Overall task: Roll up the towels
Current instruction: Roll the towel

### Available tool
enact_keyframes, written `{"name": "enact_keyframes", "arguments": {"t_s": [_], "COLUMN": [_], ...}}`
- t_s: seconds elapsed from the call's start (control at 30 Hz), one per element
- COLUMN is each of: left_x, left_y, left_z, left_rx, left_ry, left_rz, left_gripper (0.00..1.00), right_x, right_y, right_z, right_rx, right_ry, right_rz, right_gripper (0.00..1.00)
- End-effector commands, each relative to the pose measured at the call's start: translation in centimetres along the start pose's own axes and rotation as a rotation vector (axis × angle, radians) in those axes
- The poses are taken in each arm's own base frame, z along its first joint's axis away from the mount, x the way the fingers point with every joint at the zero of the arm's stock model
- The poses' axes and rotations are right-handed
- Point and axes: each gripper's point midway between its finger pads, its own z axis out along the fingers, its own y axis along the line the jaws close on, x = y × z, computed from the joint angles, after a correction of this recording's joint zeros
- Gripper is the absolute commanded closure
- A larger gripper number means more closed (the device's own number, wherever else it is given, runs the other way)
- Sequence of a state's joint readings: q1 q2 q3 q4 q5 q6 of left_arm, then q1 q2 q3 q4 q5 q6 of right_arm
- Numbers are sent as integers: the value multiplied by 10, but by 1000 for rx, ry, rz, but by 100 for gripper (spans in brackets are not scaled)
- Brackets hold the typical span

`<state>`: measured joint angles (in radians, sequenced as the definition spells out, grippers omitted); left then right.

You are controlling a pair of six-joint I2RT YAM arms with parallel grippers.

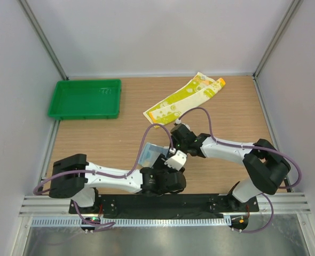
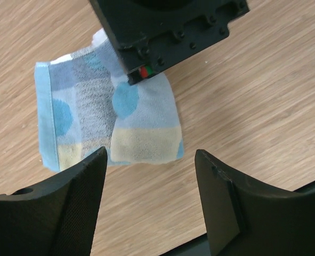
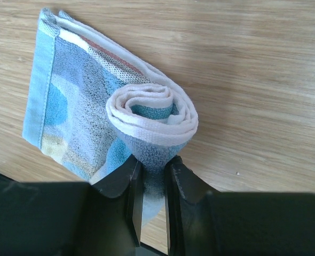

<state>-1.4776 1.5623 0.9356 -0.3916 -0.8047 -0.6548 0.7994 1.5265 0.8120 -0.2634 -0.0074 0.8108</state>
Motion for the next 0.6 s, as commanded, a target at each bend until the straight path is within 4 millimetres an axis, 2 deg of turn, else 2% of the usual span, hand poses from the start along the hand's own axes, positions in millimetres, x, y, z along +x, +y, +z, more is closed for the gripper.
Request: {"name": "enact_keyframes", "arguments": {"t_s": [0.0, 0.2, 0.57], "left_x": [-13, -5, 26], "left_y": [-7, -27, -30], "left_z": [8, 14, 27], "left_rx": [6, 97, 88], "left_ry": [-76, -75, -12], "left_rz": [31, 36, 37], "left_gripper": [32, 32, 39], "right_x": [-2, 1, 5], "right_y": [11, 10, 8], "right_z": [-13, -16, -14], "right_rx": [-41, -43, -37], "right_ry": [-10, -6, 13], "right_rz": [-21, -14, -5], "right_gripper": [95, 95, 95]}}
